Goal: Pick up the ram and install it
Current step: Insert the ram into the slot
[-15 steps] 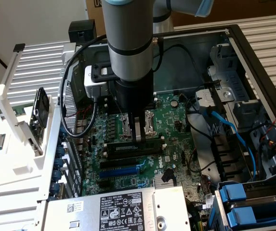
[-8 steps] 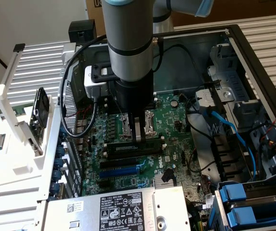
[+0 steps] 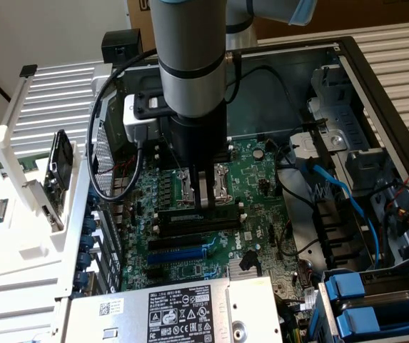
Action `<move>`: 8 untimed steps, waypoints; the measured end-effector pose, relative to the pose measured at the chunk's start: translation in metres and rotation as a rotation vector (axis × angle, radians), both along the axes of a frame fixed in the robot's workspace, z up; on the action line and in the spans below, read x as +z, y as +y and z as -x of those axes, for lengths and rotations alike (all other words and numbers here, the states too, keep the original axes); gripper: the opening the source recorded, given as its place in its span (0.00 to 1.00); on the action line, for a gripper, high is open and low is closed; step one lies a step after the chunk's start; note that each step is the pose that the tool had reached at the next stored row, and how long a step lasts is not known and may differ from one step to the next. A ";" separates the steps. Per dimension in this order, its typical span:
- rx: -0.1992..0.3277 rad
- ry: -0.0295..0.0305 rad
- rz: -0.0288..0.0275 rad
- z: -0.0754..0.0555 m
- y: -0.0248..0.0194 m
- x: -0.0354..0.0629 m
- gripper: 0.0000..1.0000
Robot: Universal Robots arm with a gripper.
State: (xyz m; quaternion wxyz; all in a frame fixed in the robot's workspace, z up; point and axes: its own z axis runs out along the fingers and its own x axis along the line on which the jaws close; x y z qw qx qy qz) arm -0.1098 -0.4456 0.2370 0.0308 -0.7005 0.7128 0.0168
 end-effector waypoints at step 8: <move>0.000 -0.0007 0.0001 0.001 0.0007 0.0040 0.12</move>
